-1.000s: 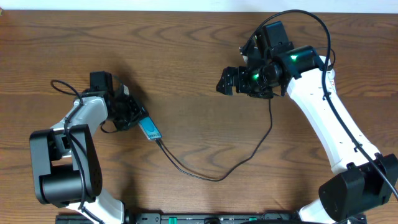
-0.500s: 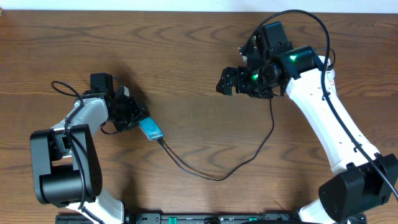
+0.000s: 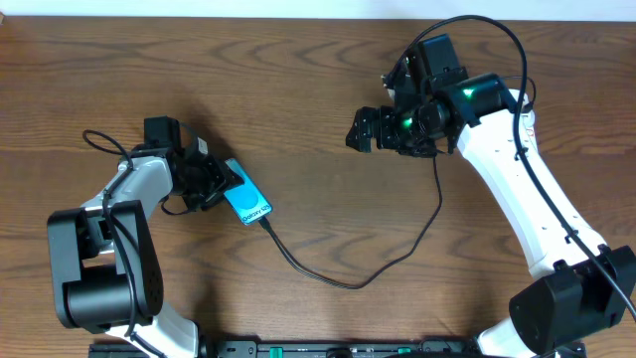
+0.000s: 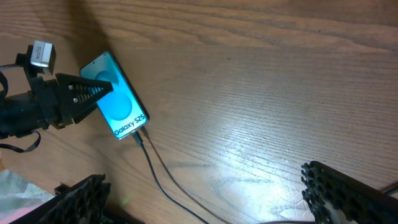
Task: Plug charger to phone and switch on socket
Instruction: 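Lower the phone flat onto the table with the left gripper, then move the right gripper over the white power strip's switch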
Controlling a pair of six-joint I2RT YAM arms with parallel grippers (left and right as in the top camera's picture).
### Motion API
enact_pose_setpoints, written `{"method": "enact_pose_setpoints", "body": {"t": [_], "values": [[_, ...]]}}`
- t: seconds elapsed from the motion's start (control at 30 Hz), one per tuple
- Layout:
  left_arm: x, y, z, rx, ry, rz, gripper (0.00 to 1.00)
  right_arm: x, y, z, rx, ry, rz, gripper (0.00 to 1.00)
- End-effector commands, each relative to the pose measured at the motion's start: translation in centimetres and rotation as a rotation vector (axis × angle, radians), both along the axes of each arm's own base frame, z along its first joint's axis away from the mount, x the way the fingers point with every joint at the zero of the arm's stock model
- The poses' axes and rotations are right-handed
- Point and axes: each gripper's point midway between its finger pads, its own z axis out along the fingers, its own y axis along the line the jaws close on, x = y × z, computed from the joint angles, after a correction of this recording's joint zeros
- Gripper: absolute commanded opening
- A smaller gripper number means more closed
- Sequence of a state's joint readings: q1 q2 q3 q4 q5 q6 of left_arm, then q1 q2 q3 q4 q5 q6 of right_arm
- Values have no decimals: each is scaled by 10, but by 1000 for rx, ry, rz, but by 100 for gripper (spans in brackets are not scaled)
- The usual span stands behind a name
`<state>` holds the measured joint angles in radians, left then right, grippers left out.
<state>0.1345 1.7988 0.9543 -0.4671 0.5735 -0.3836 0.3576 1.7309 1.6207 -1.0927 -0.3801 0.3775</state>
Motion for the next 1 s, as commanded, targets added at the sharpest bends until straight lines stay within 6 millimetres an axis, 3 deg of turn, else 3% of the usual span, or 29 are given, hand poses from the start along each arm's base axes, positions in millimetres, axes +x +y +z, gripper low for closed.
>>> {"method": "enact_pose_setpoints", "body": {"t": [0.0, 0.13, 0.27, 0.8, 0.97], "values": [[-9, 2, -5, 24, 28, -13, 50, -2, 2, 11, 1, -40, 21, 99], [-9, 2, -5, 23, 30, -9, 52, -2, 2, 11, 1, -40, 21, 99], [-9, 2, -5, 22, 33, -4, 65, -2, 2, 11, 1, -39, 21, 99], [-11, 16, -9, 81, 105, 137, 90, -2, 1, 11, -4, -40, 22, 99], [-10, 17, 7, 87, 79, 150, 91, 0, -1, 10, -13, -46, 16, 99]]}}
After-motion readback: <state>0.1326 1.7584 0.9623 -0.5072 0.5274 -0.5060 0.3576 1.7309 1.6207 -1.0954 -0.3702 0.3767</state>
